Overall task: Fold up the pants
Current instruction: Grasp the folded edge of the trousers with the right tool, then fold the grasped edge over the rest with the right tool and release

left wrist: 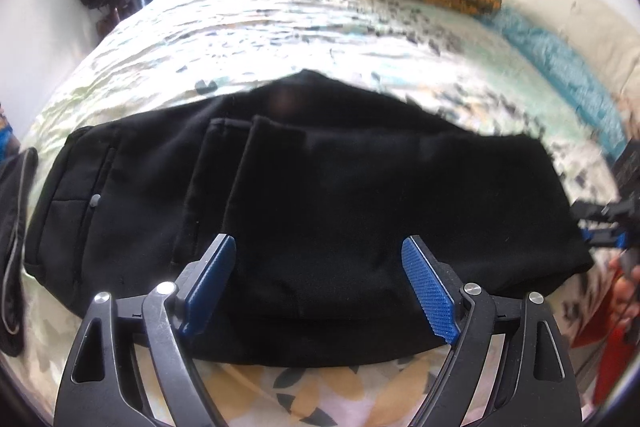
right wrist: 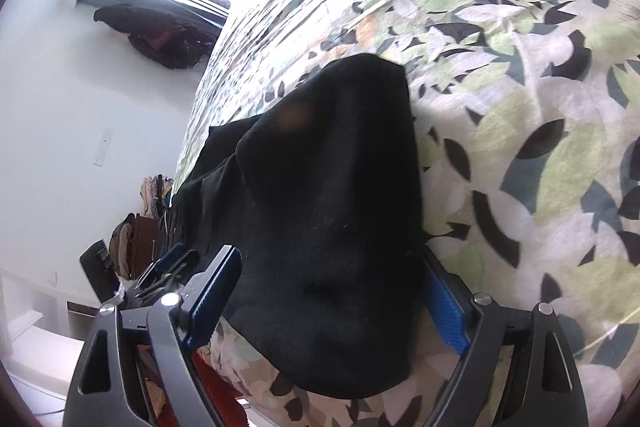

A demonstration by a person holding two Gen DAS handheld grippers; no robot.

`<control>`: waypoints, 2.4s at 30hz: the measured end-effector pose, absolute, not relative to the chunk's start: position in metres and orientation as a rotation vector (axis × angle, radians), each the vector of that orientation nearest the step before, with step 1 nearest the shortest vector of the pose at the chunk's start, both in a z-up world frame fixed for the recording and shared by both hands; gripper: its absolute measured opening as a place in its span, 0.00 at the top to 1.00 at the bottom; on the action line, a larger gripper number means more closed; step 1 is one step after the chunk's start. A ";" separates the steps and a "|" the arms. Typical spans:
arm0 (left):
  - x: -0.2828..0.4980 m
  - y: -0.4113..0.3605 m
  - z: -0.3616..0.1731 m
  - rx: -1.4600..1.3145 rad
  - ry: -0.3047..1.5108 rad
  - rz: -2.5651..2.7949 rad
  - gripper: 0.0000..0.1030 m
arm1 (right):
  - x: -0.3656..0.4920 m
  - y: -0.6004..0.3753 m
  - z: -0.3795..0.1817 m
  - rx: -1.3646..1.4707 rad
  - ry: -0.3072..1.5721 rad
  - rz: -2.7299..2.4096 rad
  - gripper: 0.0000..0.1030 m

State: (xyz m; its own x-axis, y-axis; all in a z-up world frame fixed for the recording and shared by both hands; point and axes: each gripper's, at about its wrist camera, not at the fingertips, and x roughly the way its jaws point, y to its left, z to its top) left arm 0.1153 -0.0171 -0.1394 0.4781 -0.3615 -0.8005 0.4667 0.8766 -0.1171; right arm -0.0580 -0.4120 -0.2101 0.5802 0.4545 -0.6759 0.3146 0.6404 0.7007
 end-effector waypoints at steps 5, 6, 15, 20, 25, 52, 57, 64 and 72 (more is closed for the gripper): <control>0.119 -0.039 -0.164 0.247 1.007 -0.506 0.16 | -0.044 -0.397 -0.218 0.844 1.047 0.151 0.30; 0.117 -0.043 -0.167 0.288 0.988 -0.504 0.16 | -0.041 -0.394 -0.217 0.805 1.058 0.147 0.45; 0.111 -0.044 -0.169 0.286 0.977 -0.508 0.16 | -0.054 -0.414 -0.201 1.123 0.842 0.348 0.86; 0.111 -0.038 -0.168 0.254 0.983 -0.534 0.16 | -0.035 -0.398 -0.177 1.194 0.754 0.441 0.86; 0.112 -0.029 -0.164 0.193 0.989 -0.571 0.16 | -0.008 -0.375 -0.149 1.228 0.699 0.534 0.86; 0.140 0.265 -0.122 -0.521 0.807 0.021 0.16 | 0.253 -0.035 -0.140 0.835 1.064 0.887 0.86; 0.137 0.271 -0.116 -0.532 0.778 0.044 0.16 | 0.271 0.004 -0.157 0.734 1.132 0.768 0.18; 0.147 0.245 -0.088 -0.448 0.742 -0.057 0.16 | 0.226 -0.040 -0.089 0.572 0.914 0.687 0.00; 0.235 0.175 -0.117 -0.107 0.954 -0.268 0.16 | 0.162 -0.094 -0.059 0.076 0.825 0.391 0.00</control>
